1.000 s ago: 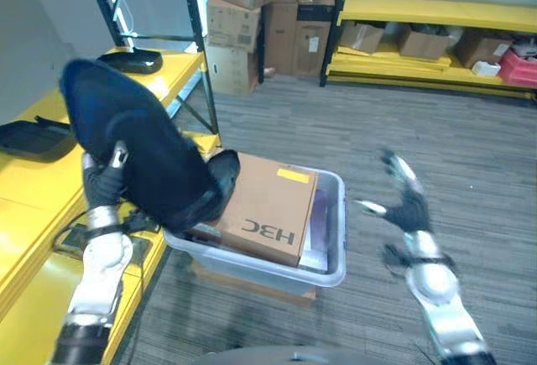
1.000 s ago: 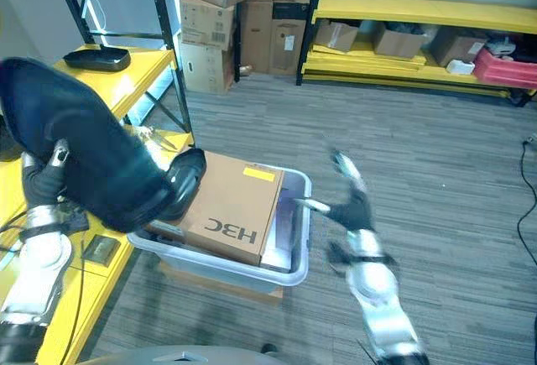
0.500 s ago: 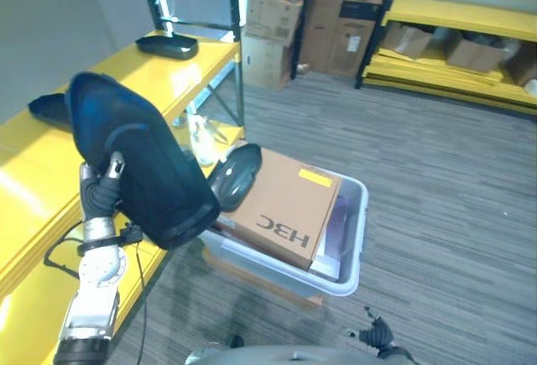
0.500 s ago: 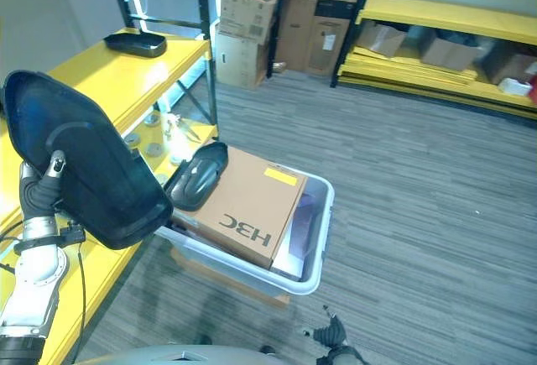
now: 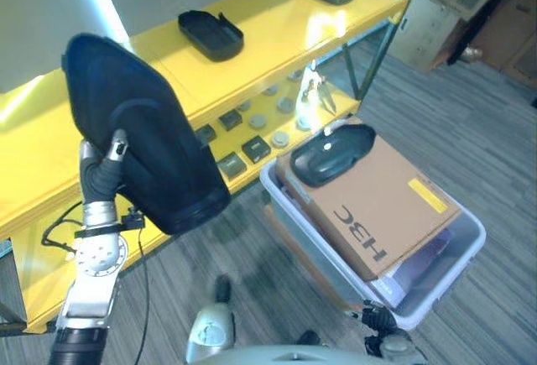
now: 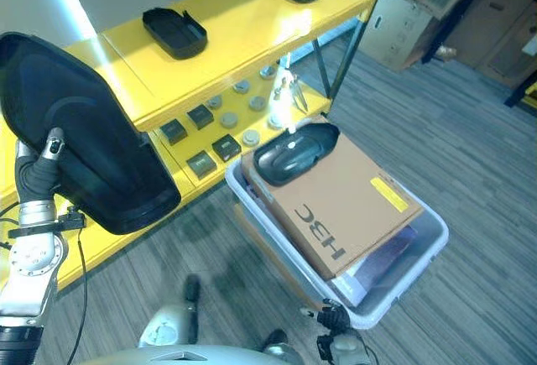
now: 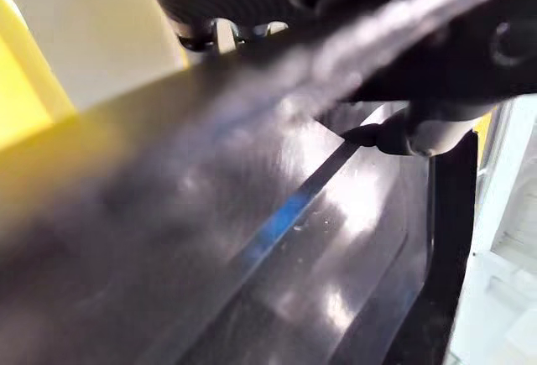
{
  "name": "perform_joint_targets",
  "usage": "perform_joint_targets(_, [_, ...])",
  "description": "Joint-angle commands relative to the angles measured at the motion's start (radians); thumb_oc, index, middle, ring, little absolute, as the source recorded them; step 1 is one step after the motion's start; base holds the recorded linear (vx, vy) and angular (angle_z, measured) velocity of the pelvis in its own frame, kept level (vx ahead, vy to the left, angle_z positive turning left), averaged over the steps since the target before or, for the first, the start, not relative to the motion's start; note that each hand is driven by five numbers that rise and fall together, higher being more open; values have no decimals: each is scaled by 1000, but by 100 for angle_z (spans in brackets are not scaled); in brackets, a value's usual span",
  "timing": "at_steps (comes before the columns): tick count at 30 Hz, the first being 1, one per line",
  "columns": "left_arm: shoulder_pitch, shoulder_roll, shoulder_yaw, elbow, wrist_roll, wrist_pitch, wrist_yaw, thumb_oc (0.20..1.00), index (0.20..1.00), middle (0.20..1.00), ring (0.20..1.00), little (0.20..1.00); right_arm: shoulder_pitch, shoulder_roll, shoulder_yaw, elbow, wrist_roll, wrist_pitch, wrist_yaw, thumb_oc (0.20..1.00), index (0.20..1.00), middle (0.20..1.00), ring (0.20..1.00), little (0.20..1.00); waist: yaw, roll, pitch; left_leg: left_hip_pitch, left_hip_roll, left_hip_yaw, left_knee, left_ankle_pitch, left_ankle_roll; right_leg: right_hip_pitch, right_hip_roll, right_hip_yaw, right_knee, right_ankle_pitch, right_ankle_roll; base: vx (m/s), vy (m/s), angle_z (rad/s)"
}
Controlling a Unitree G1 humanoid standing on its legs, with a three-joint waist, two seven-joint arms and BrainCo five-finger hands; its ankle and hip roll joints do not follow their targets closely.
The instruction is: Move parts from the plastic box to the shelf.
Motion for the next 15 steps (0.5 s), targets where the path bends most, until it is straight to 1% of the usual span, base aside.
perform_joint_targets(1, [-47,59,42,-48,14,-64,4,200,200,200,200,200,1,17,10,32,6,0,-9,1000,1000,1000,1000,1000,19,-28,-89,-22,-69,-56,25,-41,7,-15,-49,117,73,-101,20,254,315,8])
perform_joint_targets(2, [-45,75,43,-67,30,-61,2,200,200,200,200,200,0,17,-1,36,-2,5,-17,1000,1000,1000,1000,1000,27,-38,-94,-6,-89,-54,19,-62,29,-33,-84,118,140,-100,37,208,292,-5])
perform_joint_targets(3, [-48,82,48,-74,34,-59,5,200,200,200,200,200,1,21,-23,34,15,4,-22,1000,1000,1000,1000,1000,24,-38,-96,15,-103,-54,12,-80,49,-58,-117,120,223,-85,49,223,363,15])
perform_joint_targets(4, [-56,89,40,-81,28,-61,0,200,200,200,200,200,0,26,-38,39,31,5,-22,1000,1000,1000,1000,1000,19,-45,-90,35,-128,-51,7,-94,75,-100,-168,146,339,-53,73,135,420,17])
perform_joint_targets(5, [-88,110,7,-79,18,-63,-5,200,200,200,200,200,-11,38,-38,39,47,7,-21,1000,1000,1000,1000,1000,-16,-38,-58,53,-142,-58,1,-78,103,-183,-177,233,463,23,81,60,298,34])
perform_joint_targets(6, [-90,110,7,-77,18,-63,-4,200,200,200,200,200,-12,38,-38,39,47,7,-21,1000,1000,1000,1000,1000,-13,-39,-59,52,-142,-56,-1,-77,104,-190,-178,238,467,22,81,-1,197,54])
perform_joint_targets(7, [-105,120,-4,-80,21,-64,-6,200,200,200,200,200,-15,44,-28,37,48,6,-19,1000,1000,1000,1000,1000,-27,-30,-54,54,-139,-70,-8,-73,107,-239,-139,308,473,13,78,128,17,63])
perform_joint_targets(8, [-153,138,-47,-76,14,-71,-11,200,200,200,200,200,-17,54,-7,36,75,-5,-10,1000,1000,1000,1000,1000,-65,-22,-53,75,-142,-128,-46,-59,97,-299,-11,476,382,-86,49,197,0,27])
perform_joint_targets(9, [-172,142,-61,-75,6,-75,-15,200,200,200,200,200,-17,51,0,40,87,-7,-8,1000,1000,1000,1000,1000,-73,-20,-52,78,-145,-152,-55,-55,93,-301,15,525,333,-92,43,179,-25,23])
perform_joint_targets(10, [-174,142,-61,-74,6,-75,-15,200,200,200,200,200,-19,51,-1,40,87,-8,-8,1000,1000,1000,1000,1000,-73,-18,-52,74,-142,-153,-55,-51,93,-301,18,524,325,-84,42,173,-67,96])
perform_joint_targets(11, [-212,134,-96,-65,-17,-82,-18,200,200,200,200,200,-14,51,22,39,99,-12,-6,1000,1000,1000,1000,1000,-105,-19,-44,85,-153,-218,-64,-56,90,-310,63,646,251,-82,32,138,-102,110])
perform_joint_targets(12, [-225,127,-110,-57,-25,-84,-23,200,200,200,200,200,-9,53,29,41,104,-15,-3,1000,1000,1000,1000,1000,-115,-24,-44,84,-154,-242,-65,-54,87,-316,80,694,232,-69,29,185,-173,97])
perform_joint_targets(13, [-229,118,-128,-53,-27,-83,-25,200,200,200,200,200,3,53,37,46,106,-15,3,1000,1000,1000,1000,1000,-121,-30,-45,81,-156,-272,-62,-57,85,-316,103,739,222,-67,19,102,-177,127])
perform_joint_targets(14, [-223,114,-127,-56,-28,-83,-35,200,200,200,200,200,11,58,37,51,109,-17,6,1000,1000,1000,1000,1000,-116,-38,-49,82,-157,-282,-61,-59,79,-305,102,727,210,-66,11,111,-205,141])
perform_joint_targets(15, [-204,111,-115,-68,-23,-82,-41,200,200,200,200,200,16,62,36,60,102,-11,10,1000,1000,1000,1000,1000,-113,-43,-54,85,-160,-299,-63,-62,76,-285,84,692,181,-57,10,95,-238,156])
